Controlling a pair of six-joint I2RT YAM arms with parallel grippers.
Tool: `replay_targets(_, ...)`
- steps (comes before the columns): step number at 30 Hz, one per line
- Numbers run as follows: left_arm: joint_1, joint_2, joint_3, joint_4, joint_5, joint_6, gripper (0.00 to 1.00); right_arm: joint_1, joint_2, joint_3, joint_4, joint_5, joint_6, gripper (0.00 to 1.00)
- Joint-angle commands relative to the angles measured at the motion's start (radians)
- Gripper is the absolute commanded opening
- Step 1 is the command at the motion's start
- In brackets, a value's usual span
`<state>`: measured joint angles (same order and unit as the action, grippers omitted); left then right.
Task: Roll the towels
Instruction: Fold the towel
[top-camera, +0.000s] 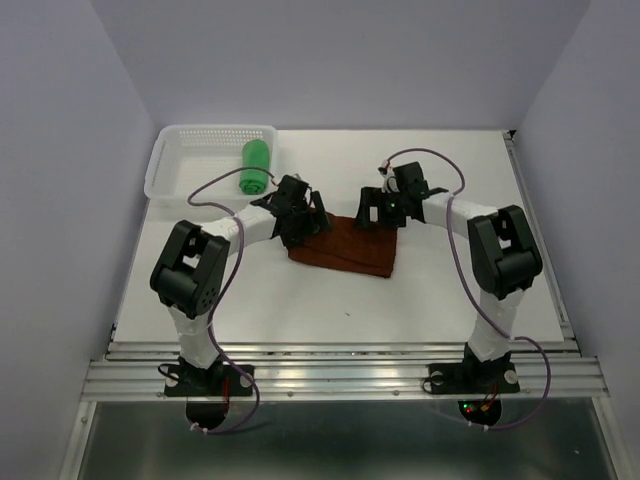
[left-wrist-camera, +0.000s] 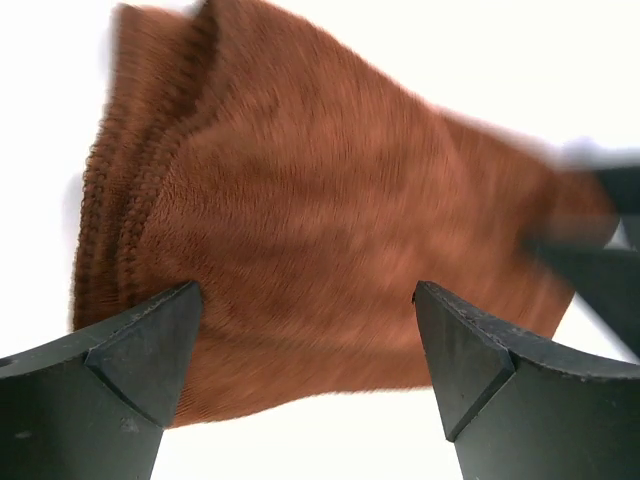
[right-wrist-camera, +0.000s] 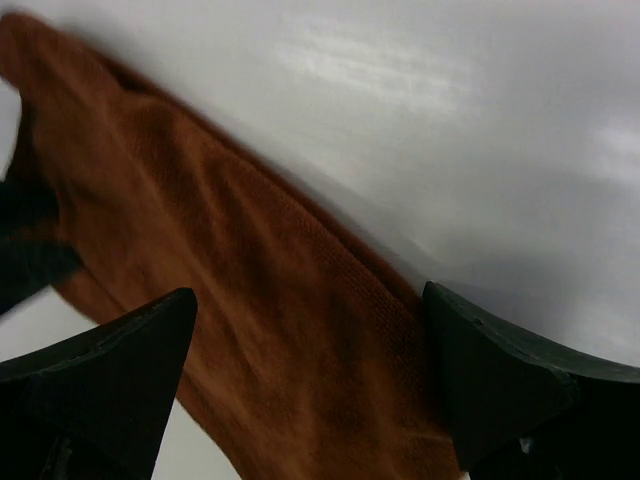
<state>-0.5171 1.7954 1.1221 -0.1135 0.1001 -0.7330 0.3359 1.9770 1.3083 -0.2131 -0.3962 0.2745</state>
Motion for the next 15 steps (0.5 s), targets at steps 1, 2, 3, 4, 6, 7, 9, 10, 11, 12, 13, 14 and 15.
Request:
replay_targets(1,0.000,0.086,0.125,-0.028,-0.013,0.098,0.99,0.006,-0.185,-0.211,0.046,0.037,0.072,1.00)
replay_targets(2,-0.001,0.110,0.146,-0.040,-0.005,0.113,0.99,0.006,-0.222,-0.256,0.058,0.043,0.093,1.00)
replay_targets(3,-0.001,0.131,0.168,-0.040,0.007,0.124,0.99,0.006,-0.290,-0.302,0.092,0.036,0.112,1.00)
replay_targets(4,-0.006,0.153,0.210,-0.037,0.044,0.167,0.99,0.017,-0.325,-0.348,0.112,0.020,0.124,1.00)
replay_targets(6,-0.017,0.214,0.281,-0.035,0.100,0.232,0.99,0.079,-0.409,-0.466,0.155,0.025,0.156,1.00)
replay_targets(7,-0.035,0.232,0.307,-0.035,0.114,0.259,0.99,0.112,-0.432,-0.496,0.165,0.039,0.170,1.00)
replay_targets(9,-0.052,0.291,0.382,-0.041,0.151,0.297,0.99,0.200,-0.483,-0.573,0.202,0.063,0.232,1.00)
replay_targets(10,-0.058,0.309,0.402,-0.044,0.170,0.314,0.99,0.227,-0.495,-0.593,0.228,0.063,0.256,1.00)
replay_targets(11,-0.061,0.346,0.422,-0.045,0.197,0.319,0.99,0.248,-0.507,-0.631,0.254,0.069,0.308,1.00)
replay_targets(12,-0.063,0.363,0.439,-0.045,0.214,0.320,0.99,0.267,-0.520,-0.645,0.289,0.074,0.325,1.00)
replay_targets(13,-0.063,0.377,0.467,-0.041,0.239,0.320,0.99,0.288,-0.542,-0.652,0.294,0.085,0.339,1.00)
replay_targets(14,-0.063,0.401,0.479,-0.043,0.242,0.322,0.99,0.329,-0.552,-0.650,0.293,0.101,0.344,1.00)
replay_targets(15,-0.066,0.412,0.504,-0.046,0.250,0.320,0.99,0.348,-0.558,-0.635,0.275,0.127,0.336,1.00)
